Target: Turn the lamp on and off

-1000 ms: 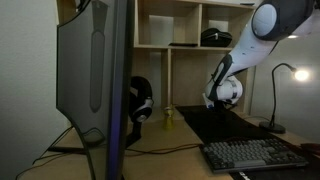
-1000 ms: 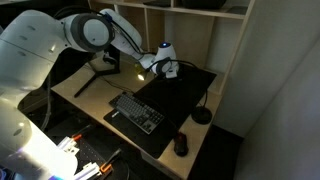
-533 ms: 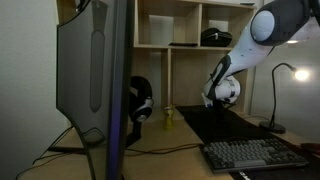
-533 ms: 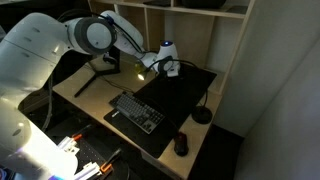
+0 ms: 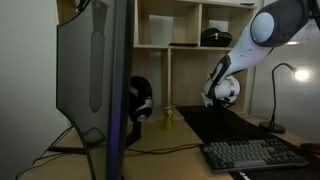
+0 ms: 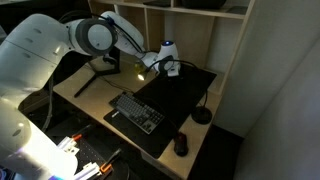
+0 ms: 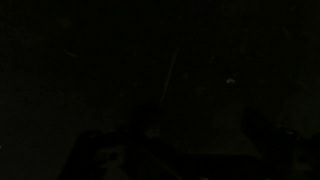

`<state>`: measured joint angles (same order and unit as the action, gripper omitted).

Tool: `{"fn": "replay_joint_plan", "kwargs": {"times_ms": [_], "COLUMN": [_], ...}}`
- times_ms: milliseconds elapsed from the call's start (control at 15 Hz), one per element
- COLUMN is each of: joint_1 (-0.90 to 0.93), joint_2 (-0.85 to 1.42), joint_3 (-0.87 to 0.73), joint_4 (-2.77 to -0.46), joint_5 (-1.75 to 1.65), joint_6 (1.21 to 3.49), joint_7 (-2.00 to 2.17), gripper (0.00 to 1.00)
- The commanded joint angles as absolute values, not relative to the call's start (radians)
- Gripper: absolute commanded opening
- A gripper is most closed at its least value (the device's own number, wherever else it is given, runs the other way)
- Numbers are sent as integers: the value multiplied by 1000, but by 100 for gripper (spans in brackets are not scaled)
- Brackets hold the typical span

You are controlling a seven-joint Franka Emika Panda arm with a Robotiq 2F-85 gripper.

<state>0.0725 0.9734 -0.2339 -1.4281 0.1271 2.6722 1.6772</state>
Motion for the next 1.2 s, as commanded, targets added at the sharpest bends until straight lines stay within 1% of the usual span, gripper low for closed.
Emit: {"fn": "replay_joint_plan", "kwargs": {"times_ms": [0,67,333,400,467,600,667,1000,1067,1133], "joint_1": [62,65,66,68,69,62,63,64,63,64], "joint_2": [974,975,970,970,970,969,971,971,971,971], "joint_3": [-224,-231,-234,-238,-241,-232,-235,-240,-240,-240], "joint_4": [-1429,-1430,-1435,-1435,-1436,-1439,-1438,-1436,-1435,-1435], "joint_5": [124,121,115,114,113,114,111,106,106,104], "joint_6": [2670,2665,2656,2652,2648,2654,2654,2635,2634,2634], "joint_7": [1666,1670,1667,1673,1677,1661,1661,1664,1664,1663], "gripper": [75,73,45,72,82,37,36,2,1,4]}}
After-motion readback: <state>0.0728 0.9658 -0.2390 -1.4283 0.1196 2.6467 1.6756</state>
